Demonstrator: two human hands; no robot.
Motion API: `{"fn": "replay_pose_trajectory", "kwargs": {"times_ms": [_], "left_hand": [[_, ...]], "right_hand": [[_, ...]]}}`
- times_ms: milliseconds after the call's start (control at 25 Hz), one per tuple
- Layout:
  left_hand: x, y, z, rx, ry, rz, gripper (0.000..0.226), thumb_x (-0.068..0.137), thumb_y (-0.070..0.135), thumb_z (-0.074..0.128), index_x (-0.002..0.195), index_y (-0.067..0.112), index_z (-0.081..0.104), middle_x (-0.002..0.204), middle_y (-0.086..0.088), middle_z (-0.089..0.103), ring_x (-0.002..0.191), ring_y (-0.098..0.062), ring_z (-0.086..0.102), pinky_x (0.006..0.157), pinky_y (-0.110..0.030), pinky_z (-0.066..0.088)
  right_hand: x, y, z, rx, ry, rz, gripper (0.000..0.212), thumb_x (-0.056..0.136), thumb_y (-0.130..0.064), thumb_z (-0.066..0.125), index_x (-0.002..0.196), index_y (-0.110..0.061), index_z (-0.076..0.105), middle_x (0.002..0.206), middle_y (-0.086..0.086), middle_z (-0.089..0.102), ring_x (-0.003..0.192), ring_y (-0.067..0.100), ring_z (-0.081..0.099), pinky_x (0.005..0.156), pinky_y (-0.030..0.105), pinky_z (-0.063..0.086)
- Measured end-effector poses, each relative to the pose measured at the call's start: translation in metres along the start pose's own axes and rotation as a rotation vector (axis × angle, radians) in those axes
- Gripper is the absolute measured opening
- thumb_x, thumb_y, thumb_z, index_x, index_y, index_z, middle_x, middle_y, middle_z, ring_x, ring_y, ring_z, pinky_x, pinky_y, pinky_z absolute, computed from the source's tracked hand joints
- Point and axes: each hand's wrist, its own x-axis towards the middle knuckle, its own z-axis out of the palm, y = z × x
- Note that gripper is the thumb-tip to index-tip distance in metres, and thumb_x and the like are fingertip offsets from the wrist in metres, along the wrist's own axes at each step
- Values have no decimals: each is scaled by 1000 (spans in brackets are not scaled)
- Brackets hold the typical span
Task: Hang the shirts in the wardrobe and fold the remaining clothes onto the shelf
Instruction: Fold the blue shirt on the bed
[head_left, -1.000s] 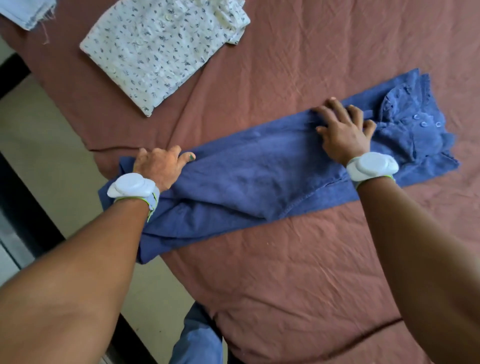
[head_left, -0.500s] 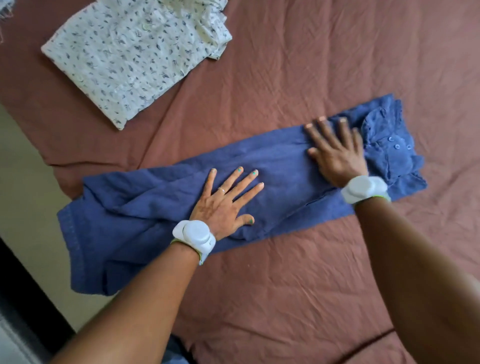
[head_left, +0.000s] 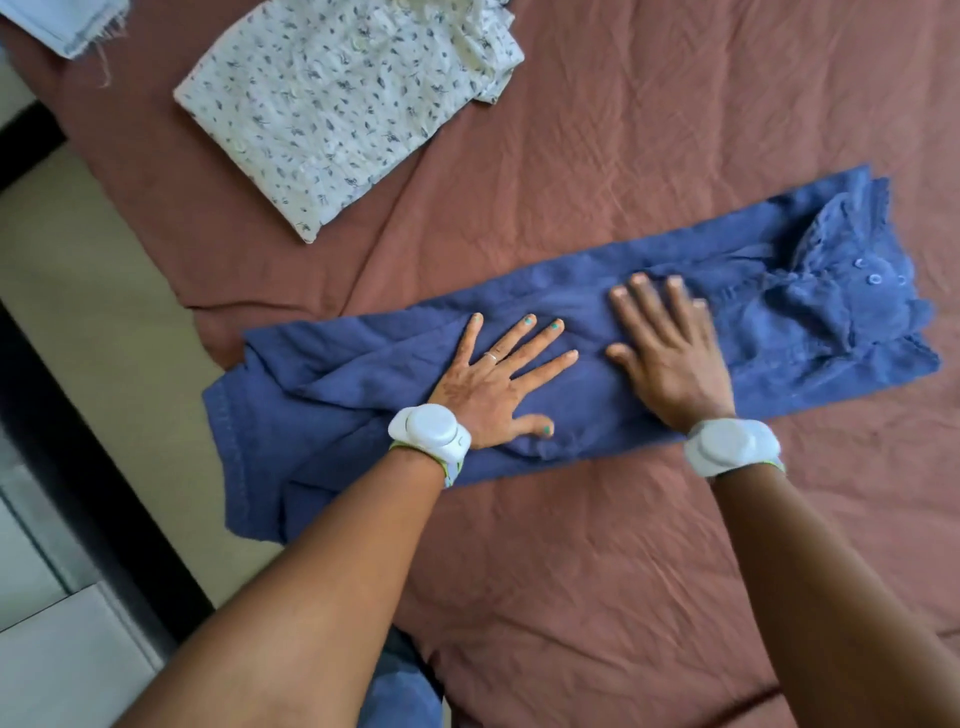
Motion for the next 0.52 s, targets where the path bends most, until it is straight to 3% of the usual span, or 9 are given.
{"fn": "replay_pose_trajectory", "kwargs": {"times_ms": [120,200,280,360,440,520], "left_hand": [[-28,-25,-5,102,102,-178,64,90,62,35,149,45,18,161,7,15,148,-20,18,112,-62,15],[-58,-57,-9,113,143,-522,62,92,62,35,149,43,20,159,1,22,145,-27,25,111,-63,16],[-98,-93,-17,2,143,-923,65,91,60,38,149,34,25,155,-10,29,141,-35,30,107,-65,19],[-139,-118,-29,-230,142,-1219,72,90,58,46,151,28,23,149,-19,30,133,-41,34,104,-60,28],[-171,-126,-29,-541,129,-1371,85,86,57,57,152,24,14,145,-22,35,128,-42,39,104,-52,34],[-185,-118,-23,-917,194,-1470,94,77,55,70,149,19,22,138,-14,50,124,-34,50,104,-42,40]], "right_hand": [[-7,3,-9,119,-12,492,69,95,-60,17,155,-26,11,163,-6,5,149,31,-2,119,54,-2],[-5,-10,-19,142,35,557,71,95,-58,15,155,-20,15,163,1,6,149,32,-1,119,56,-1],[-7,-41,-26,165,131,467,72,97,-56,20,152,-11,23,161,10,16,148,36,9,118,56,8],[-12,-80,-27,228,169,304,73,99,-54,27,149,-2,28,158,15,24,146,38,17,117,53,17],[-17,-123,-21,287,142,161,73,100,-53,27,148,2,29,156,17,26,145,38,20,116,50,22],[-23,-164,-11,321,70,58,71,101,-51,25,148,2,28,157,17,25,146,38,19,117,49,23]]}}
